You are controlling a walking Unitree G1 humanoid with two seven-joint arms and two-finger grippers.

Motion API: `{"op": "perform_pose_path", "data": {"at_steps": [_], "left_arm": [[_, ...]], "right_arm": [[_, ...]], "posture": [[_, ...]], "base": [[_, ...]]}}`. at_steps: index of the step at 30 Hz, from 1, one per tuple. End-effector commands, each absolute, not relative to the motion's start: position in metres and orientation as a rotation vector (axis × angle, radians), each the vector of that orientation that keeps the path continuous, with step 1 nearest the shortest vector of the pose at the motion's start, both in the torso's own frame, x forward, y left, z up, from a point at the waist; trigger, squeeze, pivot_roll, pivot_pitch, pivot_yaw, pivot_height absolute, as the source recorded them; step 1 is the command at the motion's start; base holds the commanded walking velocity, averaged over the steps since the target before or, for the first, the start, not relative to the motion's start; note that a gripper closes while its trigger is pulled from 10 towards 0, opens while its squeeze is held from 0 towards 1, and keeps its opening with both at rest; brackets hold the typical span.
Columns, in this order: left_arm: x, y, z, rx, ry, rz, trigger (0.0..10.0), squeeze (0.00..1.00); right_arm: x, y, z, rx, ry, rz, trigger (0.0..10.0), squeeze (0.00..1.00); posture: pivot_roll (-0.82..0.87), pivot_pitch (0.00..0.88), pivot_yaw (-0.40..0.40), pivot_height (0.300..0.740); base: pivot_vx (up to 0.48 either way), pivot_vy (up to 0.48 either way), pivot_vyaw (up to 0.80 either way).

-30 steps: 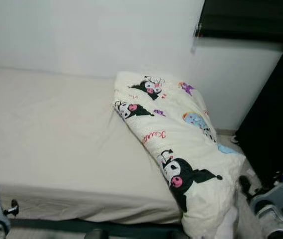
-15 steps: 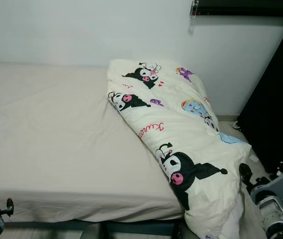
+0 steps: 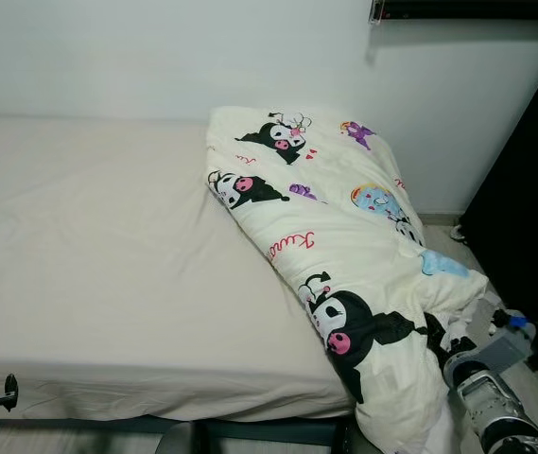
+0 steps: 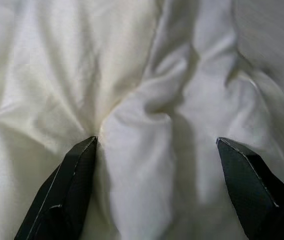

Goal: Clean up the room

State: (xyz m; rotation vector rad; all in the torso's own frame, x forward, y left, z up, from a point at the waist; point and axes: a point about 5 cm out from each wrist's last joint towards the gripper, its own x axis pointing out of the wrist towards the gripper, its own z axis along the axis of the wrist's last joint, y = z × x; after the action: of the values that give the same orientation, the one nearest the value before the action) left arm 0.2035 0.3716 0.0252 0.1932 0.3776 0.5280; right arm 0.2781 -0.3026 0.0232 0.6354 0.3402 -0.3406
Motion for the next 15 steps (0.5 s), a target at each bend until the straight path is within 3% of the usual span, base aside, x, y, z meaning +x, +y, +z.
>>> {"op": "perform_pose_path", "data": {"at_steps": [1, 10, 15], "left_arm": [[0.200, 0.372, 0.021, 0.202, 0.416, 0.518, 10.0, 0.00], [0.200, 0.372, 0.021, 0.201, 0.417, 0.516, 10.0, 0.00], [0.196, 0.365, 0.012, 0.183, 0.451, 0.509, 10.0, 0.00]], "right_arm": [[0.273, -0.297, 0.014, 0.654, 0.390, -0.353, 10.0, 0.00], [0.273, -0.297, 0.014, 0.662, 0.389, -0.350, 10.0, 0.00], [0.264, -0.309, 0.010, 0.591, 0.438, -0.443, 10.0, 0.00]], "posture": [[0.18, 0.089, -0.002, 0.575], [0.18, 0.089, -0.002, 0.575], [0.17, 0.068, -0.014, 0.575]], "base": [[0.000, 0.000, 0.00], [0.000, 0.000, 0.00], [0.000, 0.000, 0.00]]}}
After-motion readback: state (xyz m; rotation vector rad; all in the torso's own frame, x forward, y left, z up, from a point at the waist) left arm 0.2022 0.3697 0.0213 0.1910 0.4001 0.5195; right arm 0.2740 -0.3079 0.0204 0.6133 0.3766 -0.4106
